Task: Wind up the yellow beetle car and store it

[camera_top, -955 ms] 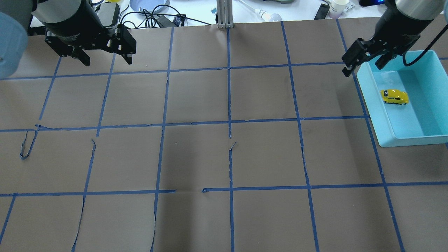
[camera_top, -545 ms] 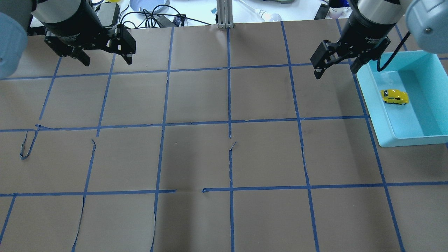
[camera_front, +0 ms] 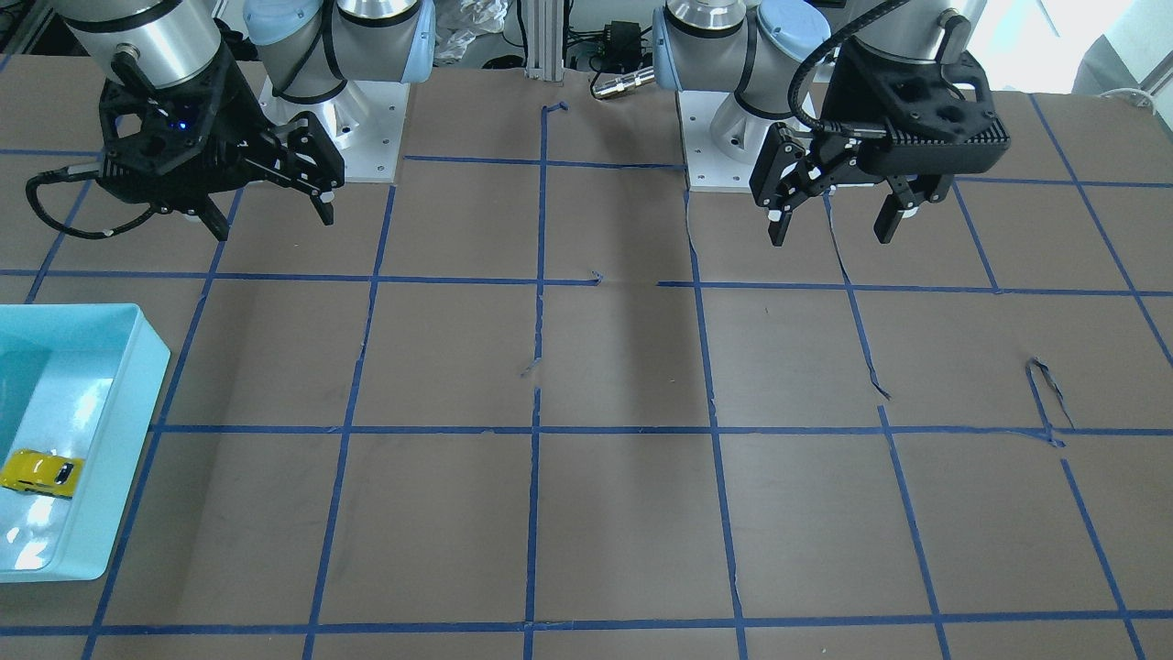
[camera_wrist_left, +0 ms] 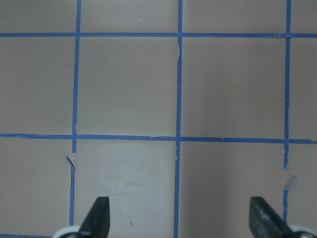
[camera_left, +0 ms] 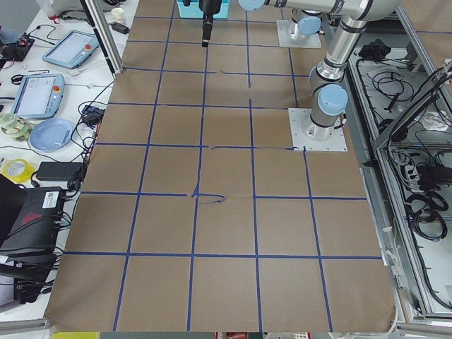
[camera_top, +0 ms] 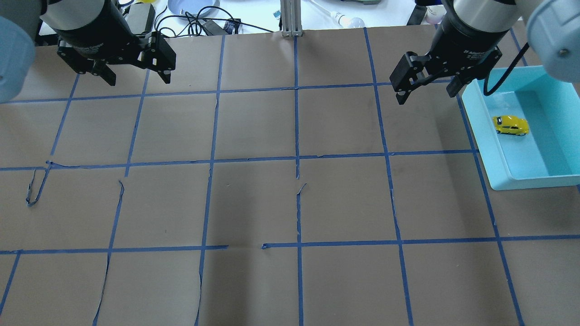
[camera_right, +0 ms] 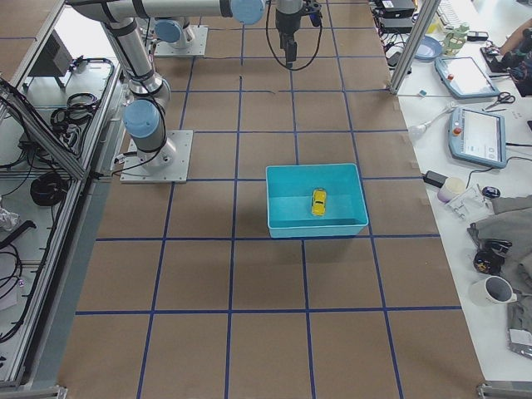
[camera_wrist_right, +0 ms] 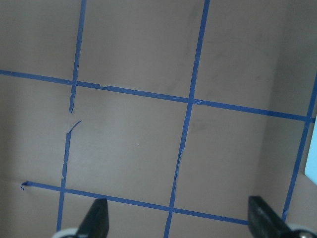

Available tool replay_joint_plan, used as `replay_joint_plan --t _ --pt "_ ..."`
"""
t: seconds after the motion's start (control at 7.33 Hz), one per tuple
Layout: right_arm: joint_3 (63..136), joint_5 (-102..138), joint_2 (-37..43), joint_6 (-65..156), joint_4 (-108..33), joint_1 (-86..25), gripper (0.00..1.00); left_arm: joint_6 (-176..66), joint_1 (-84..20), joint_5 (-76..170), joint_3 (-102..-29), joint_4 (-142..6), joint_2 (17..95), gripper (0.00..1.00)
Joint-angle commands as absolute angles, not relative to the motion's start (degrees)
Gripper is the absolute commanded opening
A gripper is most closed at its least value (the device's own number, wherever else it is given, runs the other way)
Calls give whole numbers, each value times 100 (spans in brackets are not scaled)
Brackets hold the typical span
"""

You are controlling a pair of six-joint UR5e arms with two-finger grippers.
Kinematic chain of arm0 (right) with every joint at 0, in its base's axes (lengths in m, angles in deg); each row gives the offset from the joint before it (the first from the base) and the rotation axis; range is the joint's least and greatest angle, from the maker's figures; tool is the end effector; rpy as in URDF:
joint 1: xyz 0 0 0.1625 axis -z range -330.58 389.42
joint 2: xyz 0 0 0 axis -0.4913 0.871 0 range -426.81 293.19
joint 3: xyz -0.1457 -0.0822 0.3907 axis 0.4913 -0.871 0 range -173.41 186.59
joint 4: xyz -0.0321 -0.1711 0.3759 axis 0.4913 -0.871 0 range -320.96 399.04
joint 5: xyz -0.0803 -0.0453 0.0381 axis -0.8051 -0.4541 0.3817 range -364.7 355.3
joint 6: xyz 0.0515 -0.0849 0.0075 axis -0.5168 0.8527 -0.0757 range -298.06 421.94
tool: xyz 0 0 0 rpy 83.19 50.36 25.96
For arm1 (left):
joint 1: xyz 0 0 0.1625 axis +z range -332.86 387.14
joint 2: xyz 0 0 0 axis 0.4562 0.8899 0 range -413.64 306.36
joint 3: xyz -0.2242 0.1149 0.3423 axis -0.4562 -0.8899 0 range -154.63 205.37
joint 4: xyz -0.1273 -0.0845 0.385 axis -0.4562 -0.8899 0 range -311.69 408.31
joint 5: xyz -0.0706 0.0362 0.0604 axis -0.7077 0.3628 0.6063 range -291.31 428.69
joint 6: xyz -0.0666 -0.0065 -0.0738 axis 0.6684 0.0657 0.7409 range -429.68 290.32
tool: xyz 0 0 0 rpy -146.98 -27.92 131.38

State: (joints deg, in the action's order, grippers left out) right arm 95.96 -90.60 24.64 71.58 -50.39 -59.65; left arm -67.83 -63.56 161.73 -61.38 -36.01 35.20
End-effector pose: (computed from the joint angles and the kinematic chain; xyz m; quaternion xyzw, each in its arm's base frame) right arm 0.1326 -0.4856 0.5050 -0.0763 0.9964 -0.0164 0.0344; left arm -0.1341 -0.4965 0.5371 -0.0123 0.9957 -0.0884 0.0244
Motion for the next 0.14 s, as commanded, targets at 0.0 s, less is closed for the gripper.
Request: replay_joint_plan --t 0.0 --pt "9711 -9231 2546 6925 -5009 -5970 100 -6783 -6356 16177 -6138 -3606 3522 100"
